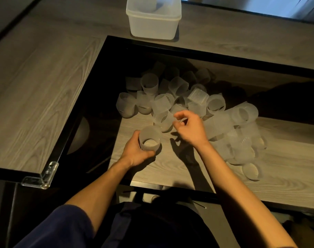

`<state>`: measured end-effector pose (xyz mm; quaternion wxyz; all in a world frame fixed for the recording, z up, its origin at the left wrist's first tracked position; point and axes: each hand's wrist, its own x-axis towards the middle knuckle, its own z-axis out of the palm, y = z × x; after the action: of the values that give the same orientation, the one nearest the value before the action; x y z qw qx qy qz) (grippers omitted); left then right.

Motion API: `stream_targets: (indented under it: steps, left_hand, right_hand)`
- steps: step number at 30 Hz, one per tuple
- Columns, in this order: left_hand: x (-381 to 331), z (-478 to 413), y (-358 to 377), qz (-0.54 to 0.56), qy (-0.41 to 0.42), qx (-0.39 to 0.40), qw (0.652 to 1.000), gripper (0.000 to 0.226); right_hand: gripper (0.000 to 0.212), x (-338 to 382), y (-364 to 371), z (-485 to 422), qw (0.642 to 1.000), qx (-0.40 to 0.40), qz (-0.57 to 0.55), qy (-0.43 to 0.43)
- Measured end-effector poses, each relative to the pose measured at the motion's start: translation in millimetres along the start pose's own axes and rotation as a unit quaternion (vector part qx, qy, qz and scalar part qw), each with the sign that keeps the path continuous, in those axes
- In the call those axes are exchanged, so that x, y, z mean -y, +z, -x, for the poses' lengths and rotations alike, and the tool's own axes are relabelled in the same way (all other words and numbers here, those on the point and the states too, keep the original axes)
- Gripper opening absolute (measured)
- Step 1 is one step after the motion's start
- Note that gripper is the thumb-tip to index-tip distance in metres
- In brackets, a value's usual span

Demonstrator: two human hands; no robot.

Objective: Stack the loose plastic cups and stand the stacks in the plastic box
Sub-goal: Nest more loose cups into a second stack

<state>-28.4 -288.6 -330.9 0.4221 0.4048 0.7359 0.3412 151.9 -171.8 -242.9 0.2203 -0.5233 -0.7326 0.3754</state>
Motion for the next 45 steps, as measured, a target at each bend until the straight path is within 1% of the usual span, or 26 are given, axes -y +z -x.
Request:
stream_targets:
  steps: [2, 4, 8, 10, 12, 15, 19, 21, 23, 25, 26, 28, 31, 34, 36, 37, 39, 41, 43, 45]
  left_hand:
    - [-4, -1, -3, -0.006, -0.015, -0.008, 1.0, 0.08]
    - [-5, 0, -4, -0.007, -0.027, 0.0, 1.0, 0.08]
    - [-4, 1, -3, -0.006, -0.033, 0.003, 0.999, 0.079]
    - [-4, 0, -3, -0.006, -0.036, 0.009, 0.999, 0.08]
    - [-2, -1, -4, -0.005, -0.036, 0.015, 0.999, 0.08]
    - [0, -2, -5, -0.004, -0.036, 0.015, 0.999, 0.08]
    - [3, -3, -3, 0.0, -0.033, 0.011, 0.999, 0.081]
    - [4, -4, -3, 0.001, -0.029, 0.013, 0.999, 0.08]
    - [6, -6, -3, -0.002, -0.025, 0.017, 1.0, 0.08]
    - [7, -7, -4, 0.001, -0.024, 0.021, 0.999, 0.08]
    - [7, -8, -4, 0.002, -0.023, 0.023, 0.999, 0.08]
    - [6, -9, -4, 0.005, -0.02, 0.029, 0.999, 0.08]
    - [7, -8, -4, 0.019, -0.018, 0.035, 0.999, 0.08]
    - [8, -7, -4, 0.032, -0.017, 0.033, 0.999, 0.078]
    - [10, -7, -4, 0.035, -0.017, 0.036, 0.999, 0.076]
    - [10, -7, -4, 0.037, -0.016, 0.039, 0.998, 0.075]
    - [8, -7, -6, 0.039, -0.012, 0.045, 0.998, 0.079]
    - [4, -5, -9, 0.04, 0.0, 0.053, 0.998, 0.089]
    - [4, -5, -11, 0.039, 0.013, 0.06, 0.997, 0.094]
    - [7, -6, -11, 0.035, 0.021, 0.059, 0.997, 0.092]
  right_hand:
    - [0.032, 1, 7, -16, 0.999, -0.003, 0.053, 0.014]
    - [0.042, 5, 18, -30, 0.995, 0.006, 0.095, 0.02]
    - [0.066, 16, 42, -57, 0.982, -0.021, 0.184, 0.024]
    - [0.078, 20, 50, -67, 0.976, -0.023, 0.21, 0.043]
    - [0.083, 21, 56, -73, 0.972, -0.021, 0.227, 0.057]
    - [0.08, 21, 64, -76, 0.967, -0.025, 0.247, 0.059]
    - [0.078, 23, 67, -75, 0.976, -0.036, 0.208, 0.063]
    - [0.078, 26, 63, -74, 0.986, -0.036, 0.156, 0.045]
    - [0.072, 30, 55, -69, 0.997, -0.039, 0.061, 0.007]
    - [0.065, 36, 45, -59, 0.998, -0.038, -0.028, -0.031]
    - [0.062, 39, 40, -53, 0.997, -0.033, -0.055, -0.044]
    - [0.062, 42, 29, -38, 0.995, 0.0, -0.082, -0.061]
    - [0.064, 37, 18, -17, 0.99, 0.039, -0.091, -0.096]
    - [0.048, 31, 13, -4, 0.985, 0.044, -0.07, -0.153]
    - [0.039, 28, 17, 2, 0.981, 0.053, -0.026, -0.183]
    - [0.039, 28, 20, 4, 0.978, 0.062, 0.005, -0.2]
    - [0.042, 25, 30, 7, 0.963, 0.084, 0.085, -0.242]
    - [0.041, 27, 39, 11, 0.946, 0.106, 0.156, -0.262]
    - [0.043, 34, 44, 14, 0.942, 0.11, 0.177, -0.262]
    - [0.057, 38, 46, 13, 0.943, 0.113, 0.183, -0.253]
